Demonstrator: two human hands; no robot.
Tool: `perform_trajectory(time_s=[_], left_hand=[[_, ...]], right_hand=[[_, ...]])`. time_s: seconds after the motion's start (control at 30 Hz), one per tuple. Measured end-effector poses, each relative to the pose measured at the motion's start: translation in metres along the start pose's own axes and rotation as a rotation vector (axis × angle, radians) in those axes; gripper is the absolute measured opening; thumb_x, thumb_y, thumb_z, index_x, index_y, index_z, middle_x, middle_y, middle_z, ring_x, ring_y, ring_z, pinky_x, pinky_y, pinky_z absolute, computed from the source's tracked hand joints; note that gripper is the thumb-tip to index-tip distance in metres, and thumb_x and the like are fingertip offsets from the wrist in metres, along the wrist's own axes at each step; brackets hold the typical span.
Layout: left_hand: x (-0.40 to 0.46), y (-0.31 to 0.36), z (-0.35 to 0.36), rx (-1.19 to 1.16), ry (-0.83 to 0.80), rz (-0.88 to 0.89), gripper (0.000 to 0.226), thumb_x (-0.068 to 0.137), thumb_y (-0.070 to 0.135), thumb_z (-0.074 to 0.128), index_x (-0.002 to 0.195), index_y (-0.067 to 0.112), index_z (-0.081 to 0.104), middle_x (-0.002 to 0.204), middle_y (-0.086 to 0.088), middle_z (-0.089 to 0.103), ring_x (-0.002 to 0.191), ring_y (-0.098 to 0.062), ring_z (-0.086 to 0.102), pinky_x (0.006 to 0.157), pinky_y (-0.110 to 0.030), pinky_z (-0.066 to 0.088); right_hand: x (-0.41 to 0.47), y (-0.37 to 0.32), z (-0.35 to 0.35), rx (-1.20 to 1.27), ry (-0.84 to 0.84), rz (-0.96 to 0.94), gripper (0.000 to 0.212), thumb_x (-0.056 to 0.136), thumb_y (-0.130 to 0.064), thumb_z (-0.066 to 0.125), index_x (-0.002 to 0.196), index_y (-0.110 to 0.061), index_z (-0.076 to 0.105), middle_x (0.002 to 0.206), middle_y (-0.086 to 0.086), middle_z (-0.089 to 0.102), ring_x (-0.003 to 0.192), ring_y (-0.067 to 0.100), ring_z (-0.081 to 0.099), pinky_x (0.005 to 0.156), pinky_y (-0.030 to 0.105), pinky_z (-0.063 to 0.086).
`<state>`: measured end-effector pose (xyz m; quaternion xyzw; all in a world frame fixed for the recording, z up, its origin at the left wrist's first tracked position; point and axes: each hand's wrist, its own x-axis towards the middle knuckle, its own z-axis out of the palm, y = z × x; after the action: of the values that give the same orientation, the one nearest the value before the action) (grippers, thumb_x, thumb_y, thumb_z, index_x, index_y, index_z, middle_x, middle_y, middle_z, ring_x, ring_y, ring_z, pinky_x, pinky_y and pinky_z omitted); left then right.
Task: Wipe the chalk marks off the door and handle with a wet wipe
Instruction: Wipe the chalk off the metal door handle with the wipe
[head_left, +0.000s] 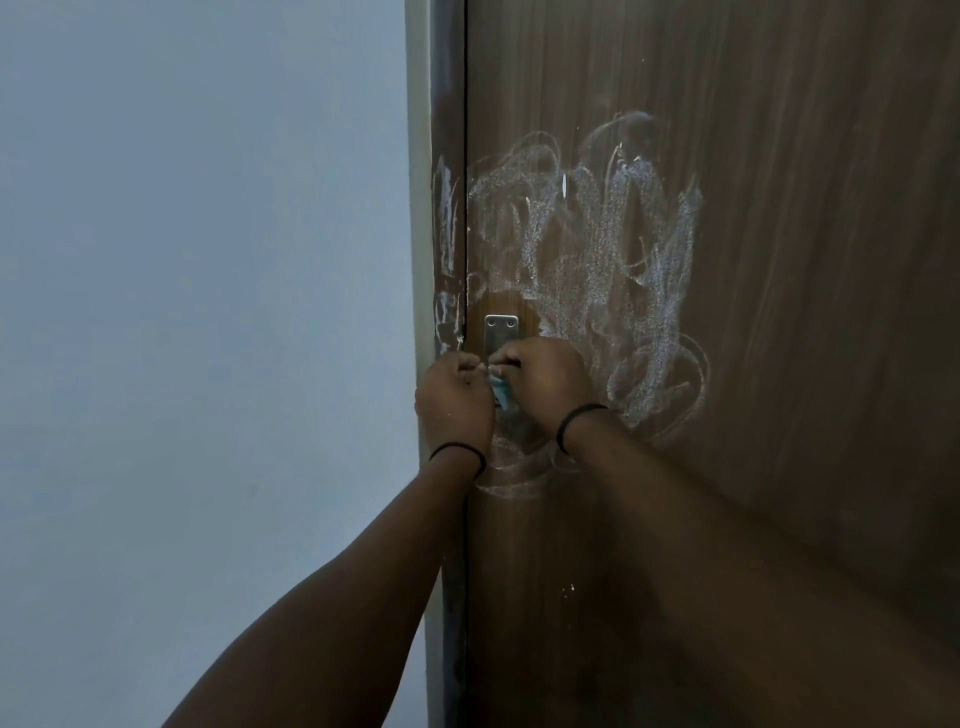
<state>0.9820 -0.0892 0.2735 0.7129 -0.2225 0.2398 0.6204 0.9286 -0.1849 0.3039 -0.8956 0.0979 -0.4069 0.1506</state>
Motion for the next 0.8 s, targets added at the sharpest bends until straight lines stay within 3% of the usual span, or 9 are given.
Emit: perform_trajectory(time_s=[0.17,0.27,0.37,0.47,0.57,0.7,0.8], left_hand=[[-0.002,0.003,0.003,0.01,-0.047,0.048,0.012,0.09,0.016,0.061,0.096,0.014,0.071,0.092,0.002,0.068,0.08,-0.008,0.057,0.061,-0.007,0.034],[-0.002,0.001,0.003,0.001,-0.056,0.038,0.013,0.091,0.018,0.062,0.095,0.014,0.073,0.093,0.0,0.07,0.082,-0.01,0.059,0.062,-0.009,0.036],[0.0,0.0,0.003,0.003,-0.066,0.038,0.014,0.09,0.017,0.064,0.096,0.013,0.075,0.093,-0.001,0.072,0.079,-0.008,0.059,0.06,-0.006,0.033],[0.004,0.002,0.001,0.018,-0.079,0.031,0.013,0.089,0.018,0.066,0.096,0.015,0.076,0.092,0.0,0.074,0.075,-0.007,0.059,0.057,-0.007,0.032],[0.009,0.001,0.0,0.016,-0.121,-0.002,0.011,0.088,0.02,0.067,0.093,0.019,0.077,0.088,0.003,0.074,0.072,-0.007,0.06,0.056,-0.011,0.036],[0.014,-0.002,0.0,-0.008,-0.151,-0.029,0.009,0.086,0.023,0.07,0.091,0.022,0.077,0.083,0.008,0.072,0.07,-0.003,0.059,0.059,-0.013,0.039],[0.013,-0.003,0.003,-0.038,-0.14,-0.068,0.006,0.085,0.025,0.071,0.086,0.024,0.077,0.071,0.017,0.064,0.066,0.002,0.056,0.056,-0.012,0.037]], right_hand=[[-0.007,0.027,-0.028,0.15,0.0,0.197,0.011,0.087,-0.02,0.069,0.079,-0.022,0.076,0.082,-0.007,0.073,0.074,0.003,0.064,0.065,0.022,0.05],[0.006,0.031,-0.039,0.102,-0.113,0.307,0.017,0.089,-0.018,0.066,0.076,-0.013,0.075,0.088,0.005,0.075,0.079,0.017,0.067,0.073,0.03,0.054],[0.014,0.013,-0.032,0.0,-0.184,0.249,0.017,0.09,-0.021,0.063,0.081,-0.018,0.076,0.086,0.002,0.074,0.077,0.016,0.066,0.068,0.027,0.051],[0.008,-0.003,-0.018,-0.071,-0.145,0.147,0.014,0.09,-0.024,0.065,0.084,-0.02,0.076,0.083,0.0,0.072,0.074,0.013,0.064,0.066,0.028,0.053],[-0.004,0.013,-0.028,0.097,-0.124,0.198,0.011,0.09,-0.023,0.067,0.091,-0.018,0.076,0.088,-0.003,0.073,0.078,0.009,0.065,0.071,0.028,0.052],[-0.019,0.038,-0.044,0.222,-0.007,0.326,0.011,0.09,-0.02,0.067,0.093,-0.014,0.076,0.091,0.0,0.073,0.078,0.008,0.064,0.068,0.02,0.048],[-0.031,0.035,-0.031,0.678,0.207,0.645,0.013,0.092,-0.016,0.066,0.102,-0.01,0.073,0.104,0.006,0.072,0.091,0.017,0.066,0.082,0.028,0.054]])
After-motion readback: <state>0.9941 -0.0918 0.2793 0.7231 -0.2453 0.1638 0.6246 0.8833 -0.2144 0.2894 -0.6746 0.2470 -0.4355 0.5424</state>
